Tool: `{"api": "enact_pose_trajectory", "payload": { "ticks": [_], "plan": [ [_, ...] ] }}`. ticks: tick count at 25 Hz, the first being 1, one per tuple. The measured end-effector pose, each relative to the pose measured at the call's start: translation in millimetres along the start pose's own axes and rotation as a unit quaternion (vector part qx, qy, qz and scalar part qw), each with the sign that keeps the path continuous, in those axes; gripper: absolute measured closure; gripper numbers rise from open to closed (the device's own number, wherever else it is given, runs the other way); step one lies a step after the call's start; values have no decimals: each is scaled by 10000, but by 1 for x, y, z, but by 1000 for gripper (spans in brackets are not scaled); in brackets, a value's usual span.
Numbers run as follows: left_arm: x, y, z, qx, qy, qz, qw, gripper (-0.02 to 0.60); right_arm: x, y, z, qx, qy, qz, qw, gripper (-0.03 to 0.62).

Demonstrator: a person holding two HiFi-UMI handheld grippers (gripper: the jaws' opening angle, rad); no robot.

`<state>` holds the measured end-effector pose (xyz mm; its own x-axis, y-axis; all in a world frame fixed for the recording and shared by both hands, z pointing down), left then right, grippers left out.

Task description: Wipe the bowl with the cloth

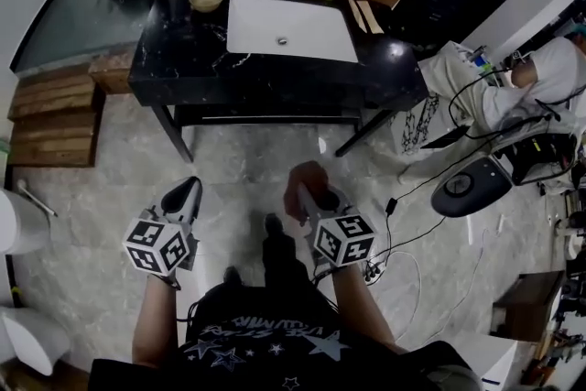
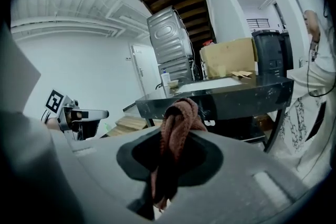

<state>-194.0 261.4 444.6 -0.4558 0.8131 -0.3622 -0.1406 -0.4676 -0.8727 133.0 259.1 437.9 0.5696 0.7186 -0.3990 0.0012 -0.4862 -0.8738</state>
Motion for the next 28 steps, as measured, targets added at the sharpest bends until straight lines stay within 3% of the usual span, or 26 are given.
{"api": "enact_pose_trajectory", "payload": {
  "ticks": [5, 12, 21, 28],
  "plan": [
    [-34, 19, -13, 30, 337, -104, 9994, 560, -42, 40, -42, 219, 528, -141, 9983, 531],
    [-94, 58, -40, -165, 557, -260, 9980, 560, -79, 97, -113, 382, 901, -326, 9947, 531],
    [-151, 71, -63, -128, 922, -250, 9953, 560, -97, 123, -187, 305, 1073, -402, 9929, 531],
    [-179, 80, -70, -614, 1192, -105, 9909, 560, -116, 130, -208, 280, 1275, -366, 9908, 531]
  ]
}}
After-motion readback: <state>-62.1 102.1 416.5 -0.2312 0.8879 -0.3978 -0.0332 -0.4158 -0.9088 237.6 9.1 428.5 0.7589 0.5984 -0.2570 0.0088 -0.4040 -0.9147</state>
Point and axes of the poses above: the fingertips, and each gripper's own axes: x backward along the fingers, z to its left, y out of its top, the point moved 10 cm from there along x, backward along the fingers, and after that the axes turned 7 degrees about y, right-handed, at the moved point
